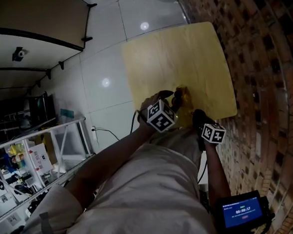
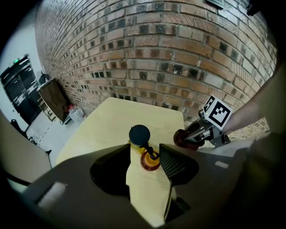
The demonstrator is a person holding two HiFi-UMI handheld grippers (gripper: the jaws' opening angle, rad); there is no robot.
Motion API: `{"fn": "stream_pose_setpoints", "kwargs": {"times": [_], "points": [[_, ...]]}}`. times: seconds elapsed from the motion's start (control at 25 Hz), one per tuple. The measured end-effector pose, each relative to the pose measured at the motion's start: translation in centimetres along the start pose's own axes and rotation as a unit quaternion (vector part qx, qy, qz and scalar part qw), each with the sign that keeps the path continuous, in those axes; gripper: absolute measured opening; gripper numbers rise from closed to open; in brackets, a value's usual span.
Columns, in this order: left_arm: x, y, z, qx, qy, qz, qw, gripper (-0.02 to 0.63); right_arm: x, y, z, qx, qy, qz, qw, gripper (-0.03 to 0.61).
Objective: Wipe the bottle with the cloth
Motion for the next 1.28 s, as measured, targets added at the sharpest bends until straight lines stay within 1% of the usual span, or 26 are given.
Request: {"fn": "stream_pose_setpoints", "kwargs": {"times": [0.12, 0.24, 0.28, 0.4, 0.56, 0.68, 0.72, 0.84, 0.92, 1.0, 1.08, 1.16, 1.28], "points": [[-0.4, 0.3, -1.2, -0.007, 0.003, 0.013, 0.9999, 0.221, 0.3, -0.4, -0.9, 0.007, -0.016, -0.003, 1.0, 0.084], [-1.6, -0.6, -1.8, -0.035, 0.02, 0.042, 0.9983, 0.213, 0.5, -0.3, -0.7, 0.012, -0.04, -0.01, 0.999, 0.084], [-1.9, -0.9, -2.0, -0.042, 0.027, 0.045, 0.9977, 0.209, 0.7, -0.3, -0.7, 0.018, -0.048, -0.014, 0.999, 0.084], [-2.3, -1.1, -2.4, -0.041, 0.041, 0.03, 0.9979, 0.195, 1.4, 0.4, -1.2, 0.036, -0.061, -0.019, 0.997, 0.084], [-2.7, -1.2, -1.2, -0.025, 0.038, 0.014, 0.9989, 0.177, 1.2, 4.2, 0.2, 0.067, -0.085, -0.004, 0.994, 0.084], [-2.3, -0.9, -1.6, -0.034, 0.039, 0.009, 0.9986, 0.158, 1.4, 5.6, -0.1, 0.093, -0.104, -0.016, 0.99, 0.084], [-2.1, -1.0, -1.8, -0.039, 0.039, 0.008, 0.9984, 0.145, 1.7, 5.9, -0.2, 0.102, -0.111, -0.026, 0.988, 0.084], [-1.7, -1.0, -2.1, -0.044, 0.037, 0.004, 0.9984, 0.144, 3.2, 7.5, 0.3, 0.136, -0.145, -0.046, 0.979, 0.084], [-1.8, -1.0, -2.2, -0.045, 0.035, 0.006, 0.9984, 0.144, 4.5, 8.7, 0.4, 0.162, -0.164, -0.05, 0.972, 0.084], [-2.0, -1.1, -2.3, -0.048, 0.035, 0.007, 0.9982, 0.144, 5.4, 9.5, 0.2, 0.175, -0.173, -0.045, 0.968, 0.084], [-2.2, -1.2, -2.3, -0.051, 0.033, 0.011, 0.9981, 0.141, 6.1, 10.1, -0.2, 0.176, -0.172, -0.032, 0.969, 0.084], [-2.2, -1.2, -2.3, -0.054, 0.03, 0.017, 0.9979, 0.14, 6.5, 10.4, -0.9, 0.165, -0.164, -0.017, 0.972, 0.084], [-2.3, -0.9, -2.3, -0.06, 0.032, 0.021, 0.9975, 0.138, 6.9, 9.9, -1.9, 0.156, -0.165, -0.016, 0.974, 0.086]]}}
Point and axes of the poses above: the fingertips, and each gripper's own axes: z backward along the fingers, y to its left, x out of its top, the point moved 4 cm from there along z, backward along the fingers, and after that the axes turned 7 degrees about y, right-handed, at the moved point
